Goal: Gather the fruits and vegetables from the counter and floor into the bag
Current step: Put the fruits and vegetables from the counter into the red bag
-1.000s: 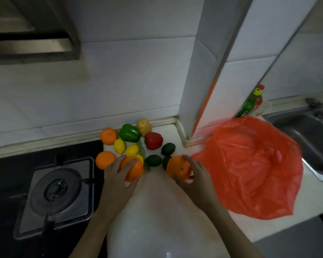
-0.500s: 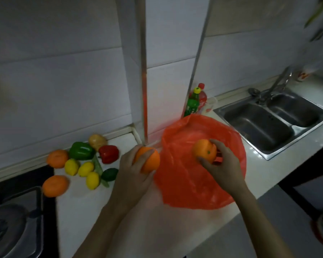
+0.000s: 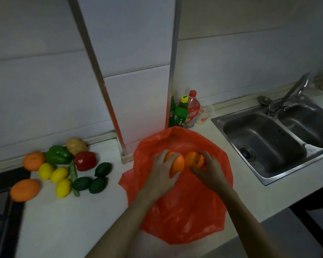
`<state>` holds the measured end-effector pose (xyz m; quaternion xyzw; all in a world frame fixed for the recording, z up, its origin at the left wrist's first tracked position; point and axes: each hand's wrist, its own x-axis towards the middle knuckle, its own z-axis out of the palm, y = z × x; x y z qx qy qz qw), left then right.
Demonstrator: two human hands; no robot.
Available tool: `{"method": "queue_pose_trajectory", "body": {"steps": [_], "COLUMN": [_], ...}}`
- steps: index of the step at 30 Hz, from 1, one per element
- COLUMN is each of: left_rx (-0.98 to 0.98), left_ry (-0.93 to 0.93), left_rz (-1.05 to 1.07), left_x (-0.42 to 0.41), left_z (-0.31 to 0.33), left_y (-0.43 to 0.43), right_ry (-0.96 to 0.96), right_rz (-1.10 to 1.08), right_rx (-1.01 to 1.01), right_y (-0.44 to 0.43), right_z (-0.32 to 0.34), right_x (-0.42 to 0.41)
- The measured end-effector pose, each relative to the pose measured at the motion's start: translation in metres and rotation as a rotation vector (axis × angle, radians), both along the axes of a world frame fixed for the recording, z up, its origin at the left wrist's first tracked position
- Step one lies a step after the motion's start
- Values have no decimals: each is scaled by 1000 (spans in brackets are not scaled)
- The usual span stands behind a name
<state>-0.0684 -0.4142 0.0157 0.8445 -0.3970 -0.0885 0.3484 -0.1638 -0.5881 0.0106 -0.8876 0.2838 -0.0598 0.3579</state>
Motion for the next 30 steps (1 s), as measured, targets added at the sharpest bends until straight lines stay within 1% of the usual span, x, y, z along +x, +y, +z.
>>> {"method": "queue_pose_trajectory", "body": {"steps": [6, 8, 12, 19, 22, 26, 30], "left_rx": [159, 220, 279, 401, 422, 434, 363], "left_ry": [48, 58, 57, 90, 114, 163, 160], "left_rz": [42, 56, 69, 61, 74, 98, 129], "left_x": [21, 28, 39, 44, 46, 40, 31], "left_z": [-31, -39, -54, -71, -75, -62, -42], "left_y": [-13, -15, -19, -31, -34, -31, -21], "right_ry": [128, 174, 256, 325, 316, 294, 158], "right_rz": [80, 87, 82, 86, 113, 150, 171], "right_rx": [46, 74, 123, 114, 115, 84, 75], "right_y": [-18, -24, -34, -36, -34, -30, -14], "right_z": [-24, -32, -48, -66, -68, -62, -47], "right_x": [29, 36, 47, 60, 57, 46, 25]}}
